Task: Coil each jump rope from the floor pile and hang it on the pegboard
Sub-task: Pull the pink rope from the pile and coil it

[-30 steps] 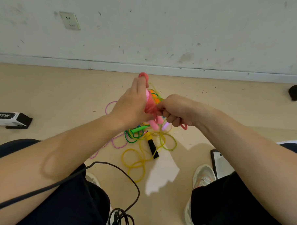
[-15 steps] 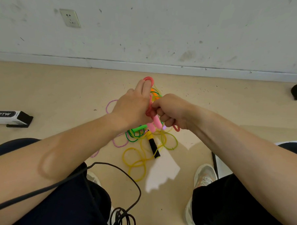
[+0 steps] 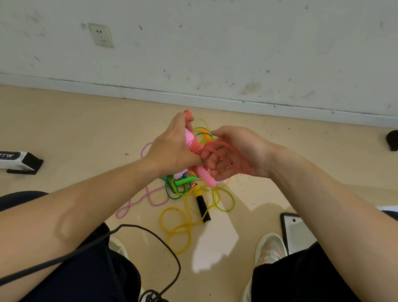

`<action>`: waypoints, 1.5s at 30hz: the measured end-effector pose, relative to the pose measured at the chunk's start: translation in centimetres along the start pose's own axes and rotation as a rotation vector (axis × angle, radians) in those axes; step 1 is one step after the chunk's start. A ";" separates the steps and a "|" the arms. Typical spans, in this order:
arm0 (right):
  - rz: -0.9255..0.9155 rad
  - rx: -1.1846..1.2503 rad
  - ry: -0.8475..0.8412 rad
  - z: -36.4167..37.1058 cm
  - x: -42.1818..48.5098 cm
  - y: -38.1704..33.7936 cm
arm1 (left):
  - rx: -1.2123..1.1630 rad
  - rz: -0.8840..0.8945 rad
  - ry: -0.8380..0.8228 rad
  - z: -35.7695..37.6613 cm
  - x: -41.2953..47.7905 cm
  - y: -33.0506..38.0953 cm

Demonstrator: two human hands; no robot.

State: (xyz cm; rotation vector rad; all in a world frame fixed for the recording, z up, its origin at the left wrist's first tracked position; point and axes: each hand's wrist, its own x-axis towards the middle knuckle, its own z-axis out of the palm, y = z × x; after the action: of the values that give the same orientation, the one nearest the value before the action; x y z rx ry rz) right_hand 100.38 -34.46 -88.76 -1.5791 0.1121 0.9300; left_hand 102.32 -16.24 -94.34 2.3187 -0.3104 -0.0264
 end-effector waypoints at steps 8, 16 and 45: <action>-0.430 -0.081 0.348 -2.0 -0.5 -0.4 | -0.101 -0.037 -0.016 0.6 -0.6 0.1; -0.476 -0.387 0.283 1.2 0.7 1.3 | -0.310 -0.077 -0.085 0.8 -0.3 0.2; -0.561 0.166 0.623 2.2 2.0 -0.1 | -0.781 -0.365 -0.279 0.0 -1.0 4.3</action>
State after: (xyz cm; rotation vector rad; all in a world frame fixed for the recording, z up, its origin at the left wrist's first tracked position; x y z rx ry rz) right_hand 100.70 -31.63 -89.77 -1.5745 0.1645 -0.0209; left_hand 100.42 -18.89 -91.35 1.5584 0.0057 -0.5560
